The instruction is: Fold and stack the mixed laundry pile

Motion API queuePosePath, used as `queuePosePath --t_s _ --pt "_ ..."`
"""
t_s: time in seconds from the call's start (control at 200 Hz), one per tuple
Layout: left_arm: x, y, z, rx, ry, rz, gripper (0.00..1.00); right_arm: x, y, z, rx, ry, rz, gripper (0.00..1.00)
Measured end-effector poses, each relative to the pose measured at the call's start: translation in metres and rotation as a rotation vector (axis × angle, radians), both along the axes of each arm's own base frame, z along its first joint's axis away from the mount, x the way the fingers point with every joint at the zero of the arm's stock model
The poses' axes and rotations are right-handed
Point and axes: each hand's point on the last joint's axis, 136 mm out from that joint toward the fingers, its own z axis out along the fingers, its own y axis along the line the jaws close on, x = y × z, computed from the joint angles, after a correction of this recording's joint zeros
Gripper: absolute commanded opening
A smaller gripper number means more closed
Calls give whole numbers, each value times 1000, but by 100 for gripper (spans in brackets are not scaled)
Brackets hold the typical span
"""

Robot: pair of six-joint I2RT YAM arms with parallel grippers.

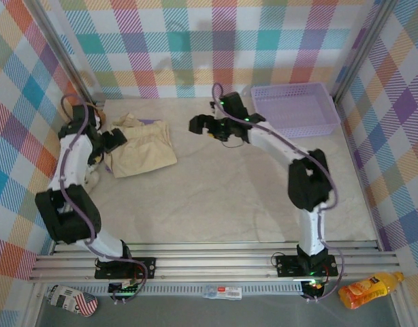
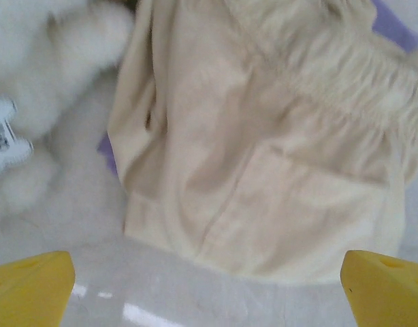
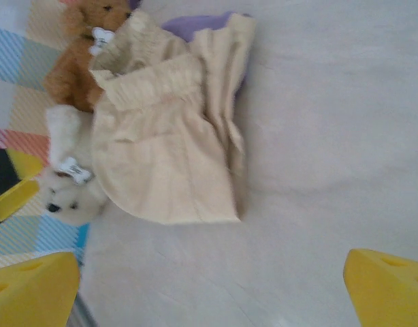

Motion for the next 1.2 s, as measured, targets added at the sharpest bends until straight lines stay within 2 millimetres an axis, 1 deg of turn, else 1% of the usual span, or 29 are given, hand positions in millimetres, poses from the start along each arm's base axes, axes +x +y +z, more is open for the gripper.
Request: queuePosePath --t_s 0.05,0.065,0.08,0.09,0.12,0.13,0.145,0.17,0.18,0.235,0.245,0.375,0.4,0.415,0.48,0.58,0.655,0.73,0.785,0.865,0.965,1.04,1.12,1.2 --pt "-12 -13 -6 4 -14 -27 100 -8 -29 2 -53 -21 -38 99" --pt "-16 -15 -8 6 -15 -33 100 -12 -36 0 -67 -22 -42 99" --pt "-19 -20 -10 6 -19 -43 100 -14 -48 0 -90 -29 -64 99" --pt "-20 -22 -11 9 -22 -48 100 -15 -52 -1 -96 -30 -67 99" --pt "-25 -29 -16 14 -29 -66 100 -20 -72 -5 -134 -34 -98 99" --pt "-28 -31 -18 17 -31 -72 100 -22 -76 -7 -141 -33 -101 99" --pt "-30 -34 -20 20 -33 -79 100 -24 -90 -10 -164 -36 -123 99" --pt "-33 -38 -25 25 -37 -91 100 -28 -103 -15 -189 -34 -141 99" --pt "-34 -40 -26 29 -40 -95 100 -29 -112 -17 -203 -36 -157 99" --pt "-38 -47 -35 45 -46 -116 100 -39 -151 -34 -270 -24 -218 99" --pt "-38 -48 -38 49 -46 -121 100 -41 -160 -37 -285 -22 -234 99" --pt "-31 -54 -61 135 -87 -176 100 -60 -247 -78 -464 -25 -378 99" --pt "-29 -54 -65 157 -103 -186 100 -63 -257 -84 -493 -36 -396 99" --pt "-28 -56 -68 166 -115 -197 100 -65 -267 -90 -523 -45 -411 99" --pt "-22 -60 -78 216 -166 -232 100 -73 -289 -109 -605 -82 -434 99" --pt "-11 -62 -92 273 -246 -267 100 -76 -311 -132 -677 -143 -461 99" --pt "0 -62 -101 300 -290 -278 100 -72 -321 -141 -690 -205 -482 99" --pt "11 -62 -109 322 -323 -288 100 -63 -326 -144 -686 -264 -497 99" --pt "18 -62 -113 334 -338 -291 100 -52 -327 -144 -679 -304 -500 99" --pt "25 -63 -113 351 -370 -297 100 -38 -327 -141 -658 -355 -507 99" --pt "28 -65 -107 372 -434 -293 100 -30 -327 -135 -615 -401 -510 99" --pt "22 -66 -108 392 -484 -289 100 -27 -327 -127 -573 -459 -518 99" --pt "11 -66 -117 413 -488 -285 100 -31 -328 -127 -537 -509 -523 99" --pt "11 -65 -116 424 -503 -275 100 -39 -326 -134 -526 -507 -509 99"
